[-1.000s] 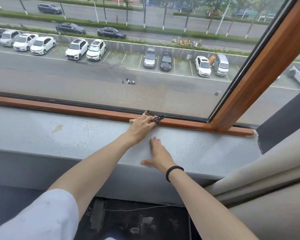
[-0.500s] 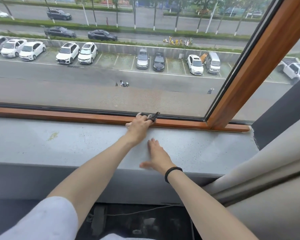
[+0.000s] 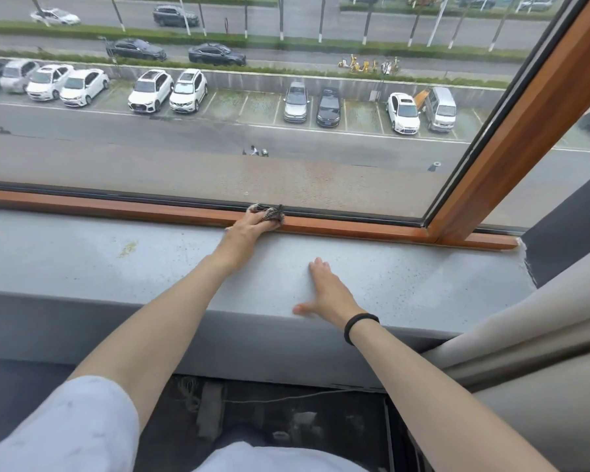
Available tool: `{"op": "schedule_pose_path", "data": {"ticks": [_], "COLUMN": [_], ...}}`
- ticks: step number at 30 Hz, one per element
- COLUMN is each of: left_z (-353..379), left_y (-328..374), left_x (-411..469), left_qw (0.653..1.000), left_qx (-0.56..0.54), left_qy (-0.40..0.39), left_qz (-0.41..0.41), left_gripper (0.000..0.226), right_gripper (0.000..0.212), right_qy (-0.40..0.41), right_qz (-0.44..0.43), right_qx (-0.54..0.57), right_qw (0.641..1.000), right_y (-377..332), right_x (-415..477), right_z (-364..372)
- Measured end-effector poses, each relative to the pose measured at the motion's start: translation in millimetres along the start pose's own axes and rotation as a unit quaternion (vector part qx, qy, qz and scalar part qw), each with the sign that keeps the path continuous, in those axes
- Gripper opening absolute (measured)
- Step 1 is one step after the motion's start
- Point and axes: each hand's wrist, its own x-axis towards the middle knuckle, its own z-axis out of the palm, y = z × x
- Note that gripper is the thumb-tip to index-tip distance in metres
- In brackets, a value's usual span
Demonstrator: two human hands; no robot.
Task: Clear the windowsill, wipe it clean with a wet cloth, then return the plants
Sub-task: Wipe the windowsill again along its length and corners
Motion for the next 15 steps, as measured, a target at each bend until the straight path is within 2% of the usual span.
{"op": "schedule_pose_path", "data": {"ticks": [2,4,5,8,9,12,15], "left_z": [-8.9,-7.4,-4.2,19.1,24.0,20.0,-6.2], "left_y": [-13.2,-1.5,9.9,50.5,62.8,63.5,22.6], "left_x": [-9.4,-3.9,2.0,23.1,28.1,36.5,22.6], "left_qw": [0.999,0.994,0.990,0.970,0.965,0.967,0.965], "left_qx": [0.014,0.097,0.138,0.190,0.197,0.200,0.215], "left_qy": [0.008,-0.003,0.001,-0.022,-0.050,-0.093,-0.100], "left_qz": [-0.041,-0.059,-0.027,0.151,0.168,0.130,0.110], "left_gripper": [0.070,0.056,0.052,0.038,0.035,0.032,0.029], "right_gripper": [0.095,0.097,0.097,0.100,0.101,0.100,0.096], "right_qy": [-0.001,0.002,0.004,0.001,-0.003,-0.007,-0.016], "right_qz": [0.001,0.003,0.002,0.001,0.002,0.000,0.006], "right_qx": [0.005,0.006,0.006,0.015,0.016,0.014,0.008], "right_qw": [1.000,1.000,1.000,1.000,1.000,1.000,1.000], "right_y": [-0.5,-0.1,-0.6,-0.9,-1.0,-1.0,-2.6], "right_x": [-0.7,-1.2,-1.4,-2.6,-3.3,-3.7,-2.2], "right_z": [-1.4,-2.5,-3.3,-5.8,-6.8,-10.2,-11.6]}}
